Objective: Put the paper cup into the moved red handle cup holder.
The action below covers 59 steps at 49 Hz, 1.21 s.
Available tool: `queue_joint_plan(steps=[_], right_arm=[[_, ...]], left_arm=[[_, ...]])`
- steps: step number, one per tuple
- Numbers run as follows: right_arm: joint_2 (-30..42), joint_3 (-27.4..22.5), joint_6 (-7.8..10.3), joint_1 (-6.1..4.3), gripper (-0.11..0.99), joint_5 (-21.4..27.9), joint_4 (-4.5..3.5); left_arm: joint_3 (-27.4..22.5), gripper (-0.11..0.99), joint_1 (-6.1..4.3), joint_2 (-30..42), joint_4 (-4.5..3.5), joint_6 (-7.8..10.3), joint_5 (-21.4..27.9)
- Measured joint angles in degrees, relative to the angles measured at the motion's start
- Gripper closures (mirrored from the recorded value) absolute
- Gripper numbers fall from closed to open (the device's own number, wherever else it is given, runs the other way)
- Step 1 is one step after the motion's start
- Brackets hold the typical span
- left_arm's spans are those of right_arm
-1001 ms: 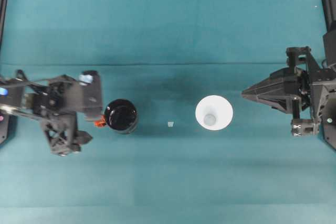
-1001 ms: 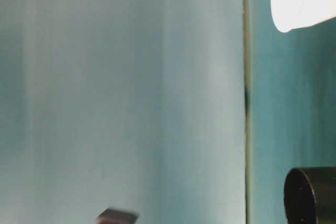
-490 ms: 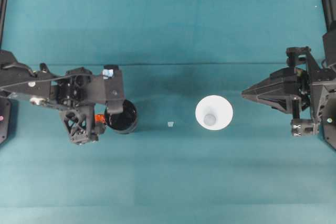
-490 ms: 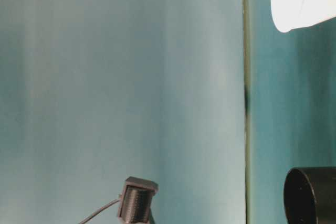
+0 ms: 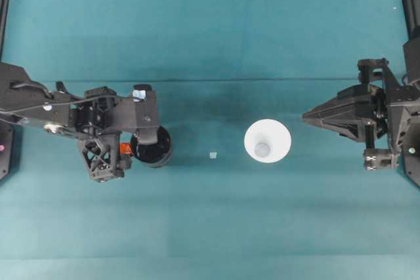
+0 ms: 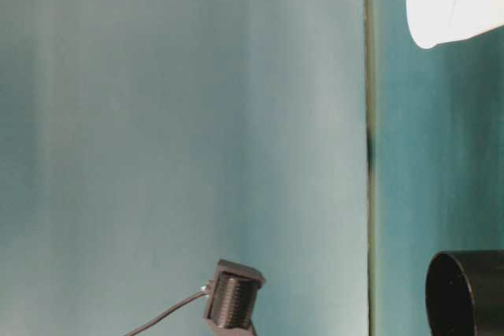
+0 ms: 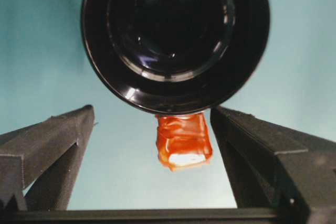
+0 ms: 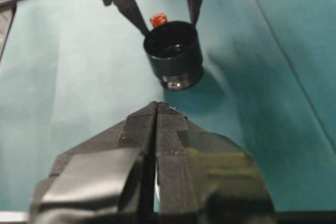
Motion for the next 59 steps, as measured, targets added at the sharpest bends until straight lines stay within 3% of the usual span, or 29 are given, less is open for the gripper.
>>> queue_joint_plan(steps=[32,38,48,59], right_arm=[[-0.09,0.0,0.0,0.0,0.99,0.0,-0.09],[-0.18,0.0,-0.09,0.0,0.99,0.0,0.0],[-0.09,0.0,0.0,0.0,0.99,0.0,0.0],[-0.18,0.0,-0.09,0.0,0.99,0.0,0.0]], left_arm=[[0.53,-0.05,-0.09,0.53,0.0,-0.53,-0.62],[1.14,0.08,-0.09,0.53,0.0,-0.88,-0.7],[2.46,0.6,-1.41,0.44,0.0,-1.14,-2.37],[2.46,0.61,-3.16,0.44,0.0,-1.14,-5.8]])
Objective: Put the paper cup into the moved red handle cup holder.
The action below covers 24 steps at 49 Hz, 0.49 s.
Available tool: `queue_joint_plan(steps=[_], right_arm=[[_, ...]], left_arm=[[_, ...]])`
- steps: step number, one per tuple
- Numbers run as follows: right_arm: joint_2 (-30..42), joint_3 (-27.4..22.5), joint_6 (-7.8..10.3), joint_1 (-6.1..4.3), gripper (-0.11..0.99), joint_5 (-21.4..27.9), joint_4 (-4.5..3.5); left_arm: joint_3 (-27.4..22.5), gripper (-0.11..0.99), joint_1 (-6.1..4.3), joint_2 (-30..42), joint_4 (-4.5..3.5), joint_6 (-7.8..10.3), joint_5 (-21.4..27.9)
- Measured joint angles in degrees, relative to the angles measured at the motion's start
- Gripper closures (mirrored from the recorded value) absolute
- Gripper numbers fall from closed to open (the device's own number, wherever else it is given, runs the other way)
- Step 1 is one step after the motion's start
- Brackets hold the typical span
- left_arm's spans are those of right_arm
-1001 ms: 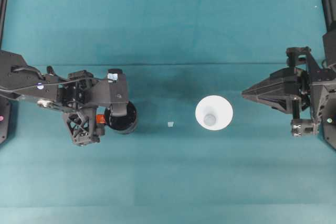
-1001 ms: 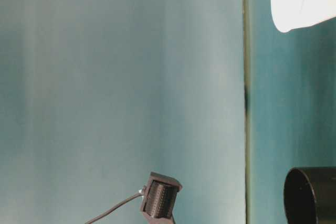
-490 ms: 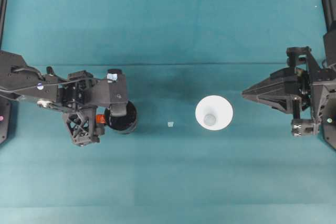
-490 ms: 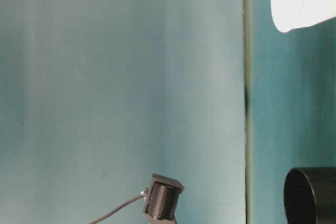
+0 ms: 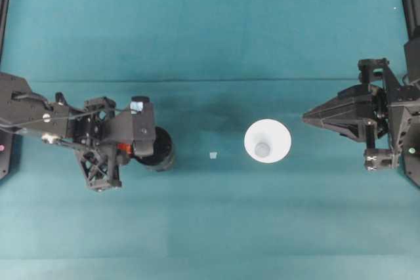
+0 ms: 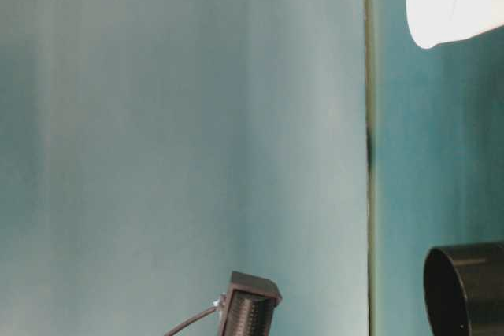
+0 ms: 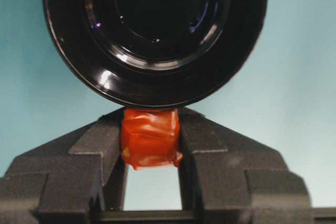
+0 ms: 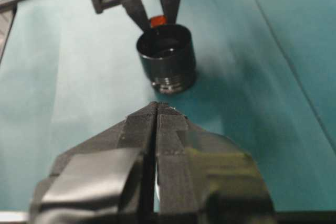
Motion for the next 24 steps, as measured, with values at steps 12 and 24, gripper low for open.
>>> queue_joint_plan(steps=[12,24], right_arm=[[0.0,0.09,0.09,0.0,0.99,0.0,0.0],[-0.09,0.09,0.09,0.0,0.99,0.0,0.0]], left_arm=[[0.0,0.61,0.0,-0.09,0.0,0.09,-0.44],[-2.11,0.61,-0.09,-2.81,0.0,0.44,3.34]])
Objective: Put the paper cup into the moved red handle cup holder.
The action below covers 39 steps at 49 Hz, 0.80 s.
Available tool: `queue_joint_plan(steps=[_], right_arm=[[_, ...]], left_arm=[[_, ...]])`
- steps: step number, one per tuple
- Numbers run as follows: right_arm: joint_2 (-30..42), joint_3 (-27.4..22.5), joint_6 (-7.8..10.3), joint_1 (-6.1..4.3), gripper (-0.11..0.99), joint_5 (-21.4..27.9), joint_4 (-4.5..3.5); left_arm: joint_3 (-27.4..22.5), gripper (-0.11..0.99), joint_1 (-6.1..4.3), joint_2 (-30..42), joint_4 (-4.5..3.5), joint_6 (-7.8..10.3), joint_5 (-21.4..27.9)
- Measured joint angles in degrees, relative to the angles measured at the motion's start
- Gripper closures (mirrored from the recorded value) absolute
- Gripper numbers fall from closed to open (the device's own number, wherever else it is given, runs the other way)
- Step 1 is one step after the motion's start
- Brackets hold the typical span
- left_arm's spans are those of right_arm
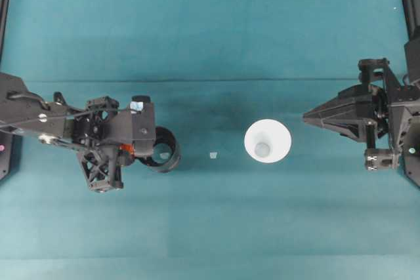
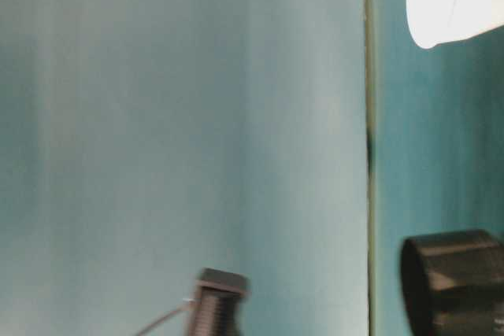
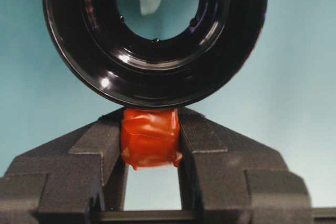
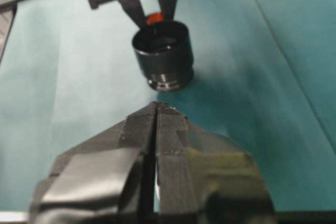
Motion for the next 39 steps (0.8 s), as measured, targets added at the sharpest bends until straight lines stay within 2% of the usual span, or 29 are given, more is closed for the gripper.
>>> queue_joint_plan(steps=[11,19,23,32,39], right_arm=[[0.0,0.0,-0.09,0.0,0.99,0.0,-0.09],[0.0,0.26,-0.09,0.0,0.99,0.0,0.0],[0.0,0.26,0.0,-0.09,0.99,0.0,0.0],[0.0,0.26,0.0,-0.79,0.99,0.0,-0.09],[0.0,0.26,0.0,-1.05,0.99,0.0,0.0]], left_arm=[[-4.83,0.61,0.0,-3.52,0.0,0.26,8.96],[-8.53,0.61,0.0,-3.6,0.0,0.7,11.6],[-10.46,0.61,0.0,-2.29,0.0,2.46,11.95],[-15.12,0.61,0.09,2.37,0.0,8.35,13.54],[-18.9,0.61,0.09,6.33,0.0,10.55,15.56]])
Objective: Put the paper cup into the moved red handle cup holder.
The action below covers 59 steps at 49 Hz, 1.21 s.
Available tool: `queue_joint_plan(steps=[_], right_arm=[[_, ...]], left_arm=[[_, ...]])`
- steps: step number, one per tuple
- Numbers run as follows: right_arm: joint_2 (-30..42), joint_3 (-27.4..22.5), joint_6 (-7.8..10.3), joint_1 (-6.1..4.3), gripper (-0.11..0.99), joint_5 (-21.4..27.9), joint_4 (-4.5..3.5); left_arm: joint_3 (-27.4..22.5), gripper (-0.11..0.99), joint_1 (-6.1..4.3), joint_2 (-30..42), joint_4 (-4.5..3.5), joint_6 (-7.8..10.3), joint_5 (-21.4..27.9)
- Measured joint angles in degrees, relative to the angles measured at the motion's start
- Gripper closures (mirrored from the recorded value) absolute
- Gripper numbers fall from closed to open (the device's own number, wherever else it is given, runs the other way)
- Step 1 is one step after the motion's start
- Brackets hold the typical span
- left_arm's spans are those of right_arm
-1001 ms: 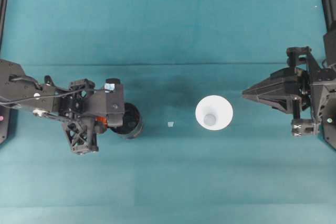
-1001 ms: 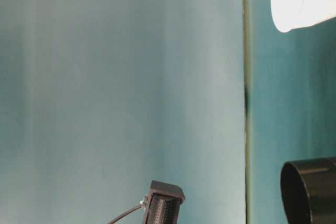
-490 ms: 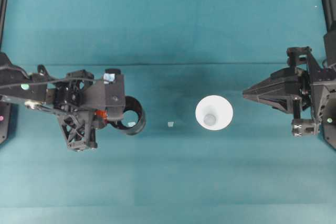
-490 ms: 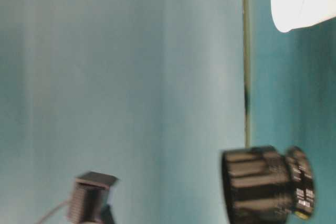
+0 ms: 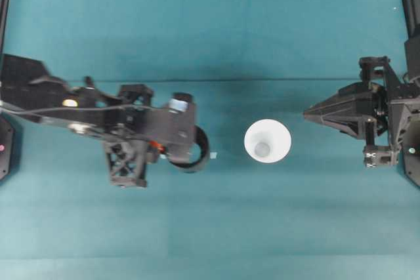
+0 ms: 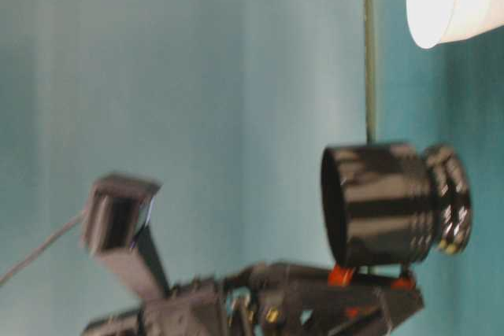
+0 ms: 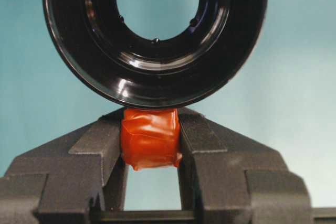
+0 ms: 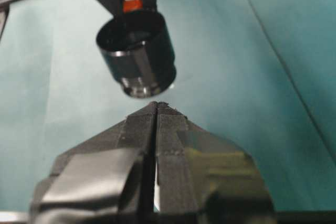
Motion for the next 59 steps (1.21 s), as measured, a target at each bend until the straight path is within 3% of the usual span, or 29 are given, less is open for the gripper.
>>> queue_joint_plan(steps=[16,28,59], right_arm=[[-0.09,0.0,0.0,0.0,0.99,0.0,-0.09],[-0.09,0.35,0.0,0.0,0.99,-0.09,-0.09],[0.0,0.44,0.0,0.0,0.99,0.0,0.0]], left_arm=[[-4.83,0.61,2.29,7.21,0.0,0.18,0.62],[-5.36,0.61,2.64,10.11,0.0,0.09,0.62],[-5.36,0.61,1.93,12.3,0.0,-0.18,-2.9]])
